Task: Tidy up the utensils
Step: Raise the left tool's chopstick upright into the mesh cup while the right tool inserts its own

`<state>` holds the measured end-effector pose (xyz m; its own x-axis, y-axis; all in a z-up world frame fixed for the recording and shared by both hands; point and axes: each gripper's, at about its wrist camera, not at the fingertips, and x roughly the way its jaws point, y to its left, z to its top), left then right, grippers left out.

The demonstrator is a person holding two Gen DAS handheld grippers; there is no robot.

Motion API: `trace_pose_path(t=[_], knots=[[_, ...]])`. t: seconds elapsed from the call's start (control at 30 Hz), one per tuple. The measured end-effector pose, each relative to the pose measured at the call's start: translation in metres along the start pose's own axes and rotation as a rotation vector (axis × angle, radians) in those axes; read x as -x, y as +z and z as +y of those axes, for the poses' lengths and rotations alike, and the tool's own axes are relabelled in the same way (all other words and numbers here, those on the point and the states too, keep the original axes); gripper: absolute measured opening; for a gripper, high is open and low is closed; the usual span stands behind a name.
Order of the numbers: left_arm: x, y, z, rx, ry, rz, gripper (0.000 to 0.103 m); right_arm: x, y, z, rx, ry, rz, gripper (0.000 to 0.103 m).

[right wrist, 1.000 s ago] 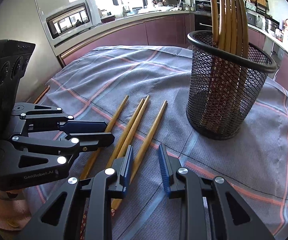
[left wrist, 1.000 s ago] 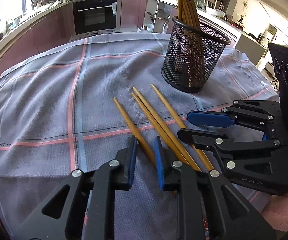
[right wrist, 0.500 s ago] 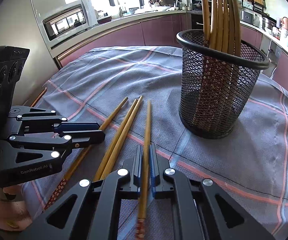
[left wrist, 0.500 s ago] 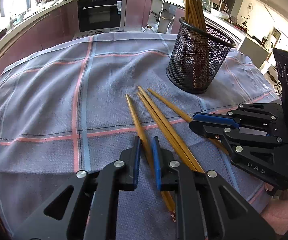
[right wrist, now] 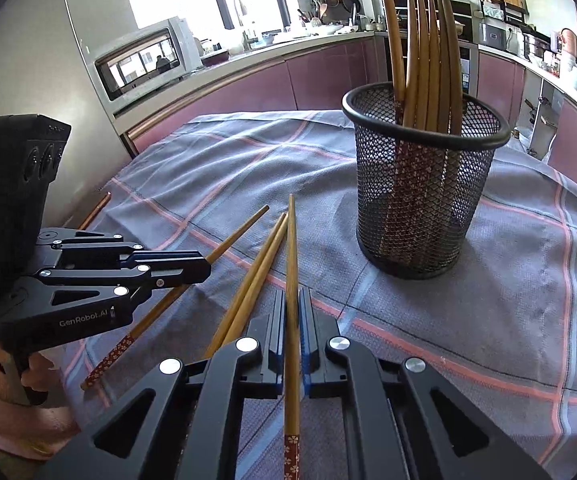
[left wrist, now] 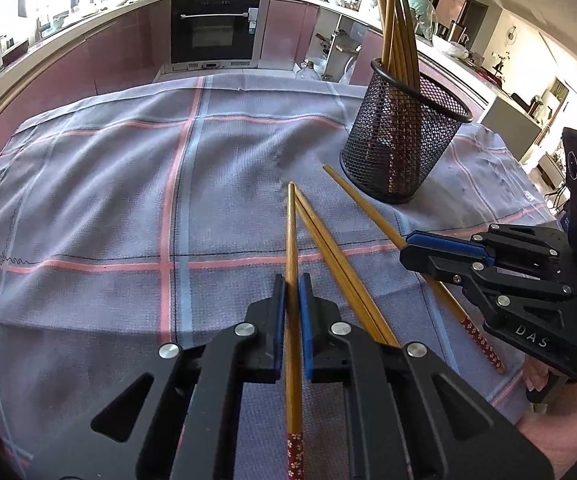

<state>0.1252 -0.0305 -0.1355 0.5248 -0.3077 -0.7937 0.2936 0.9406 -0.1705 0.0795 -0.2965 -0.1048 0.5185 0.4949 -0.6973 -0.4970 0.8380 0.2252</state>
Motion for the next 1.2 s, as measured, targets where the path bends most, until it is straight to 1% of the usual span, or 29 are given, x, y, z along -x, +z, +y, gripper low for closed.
trace_pose_path(t=[0.13,0.57,0.77,1.2], knots=[[0.012,0.002,0.0,0.002,-0.035,-0.026,0.008,0.009,0.002,0.001,-0.007,0.026,-0.026,0.005],[0.047,0.013,-0.003,0.006,-0.127,-0.098,0.008,0.036,0.012,0.002,-0.023,0.047,-0.113,0.005],[0.065,0.018,-0.002,0.008,-0.176,-0.139,0.008,0.051,0.017,-0.004,-0.044,0.058,-0.163,0.005],[0.098,0.029,0.002,0.027,-0.259,-0.216,0.008,0.078,0.021,-0.017,-0.073,0.047,-0.259,0.005]])
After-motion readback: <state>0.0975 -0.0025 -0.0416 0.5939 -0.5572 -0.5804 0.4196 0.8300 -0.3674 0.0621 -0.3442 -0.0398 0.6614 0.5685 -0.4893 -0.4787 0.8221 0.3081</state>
